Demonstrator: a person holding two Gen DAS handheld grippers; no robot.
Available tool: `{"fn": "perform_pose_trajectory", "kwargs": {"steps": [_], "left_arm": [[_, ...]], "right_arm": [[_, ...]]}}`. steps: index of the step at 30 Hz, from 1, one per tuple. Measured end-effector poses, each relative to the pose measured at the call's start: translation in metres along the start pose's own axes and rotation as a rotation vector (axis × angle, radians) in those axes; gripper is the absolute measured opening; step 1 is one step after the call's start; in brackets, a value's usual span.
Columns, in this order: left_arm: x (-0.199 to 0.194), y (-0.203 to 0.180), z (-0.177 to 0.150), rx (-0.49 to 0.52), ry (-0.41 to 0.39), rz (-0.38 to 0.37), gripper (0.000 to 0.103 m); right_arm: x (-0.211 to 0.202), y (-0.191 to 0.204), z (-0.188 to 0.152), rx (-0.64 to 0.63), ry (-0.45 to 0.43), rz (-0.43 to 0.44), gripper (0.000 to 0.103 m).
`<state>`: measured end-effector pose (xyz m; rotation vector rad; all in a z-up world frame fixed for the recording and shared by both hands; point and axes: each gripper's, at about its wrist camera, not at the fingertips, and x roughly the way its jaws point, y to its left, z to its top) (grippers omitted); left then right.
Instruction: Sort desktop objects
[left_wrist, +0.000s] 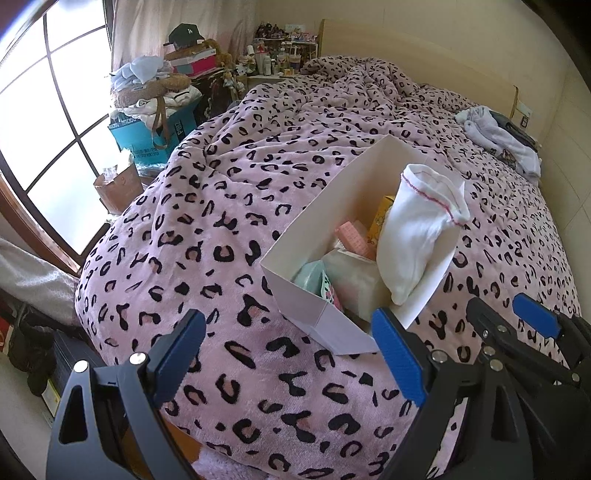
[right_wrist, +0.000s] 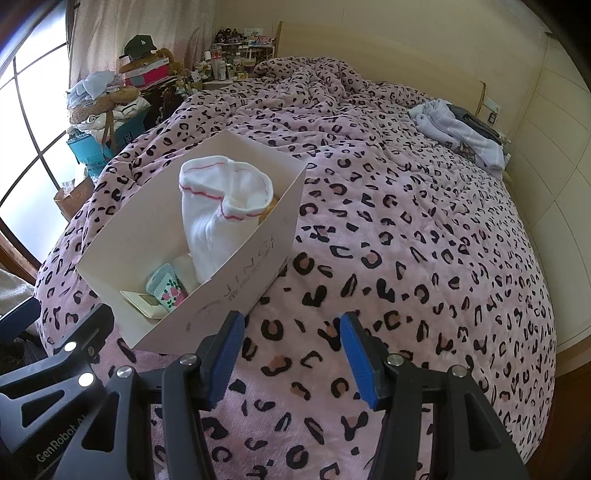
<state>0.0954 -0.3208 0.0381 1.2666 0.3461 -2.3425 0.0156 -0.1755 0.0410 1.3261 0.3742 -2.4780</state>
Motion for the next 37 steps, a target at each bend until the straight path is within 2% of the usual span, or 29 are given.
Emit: {"fn": "perform_pose_trajectory", "kwargs": {"steps": [16, 29, 37], "left_arm": [[-0.004, 0.019, 0.0, -0.028, 0.003, 0.012, 0.092], [-0.006, 0.019, 0.001, -0.03, -0.001, -0.003, 0.092], [-0.013, 0.013, 0.0, -0.006, -0.043, 0.046, 0.091]], "right_arm": [[-0.002, 0.013, 0.002, -0.018, -0.011, 0.034, 0.056], [-0.004, 0.014, 0.003, -0.008, -0.013, 0.035, 0.056], [-0.004, 0.012, 0.004, -0.006, -0.014, 0.037, 0.056]]}}
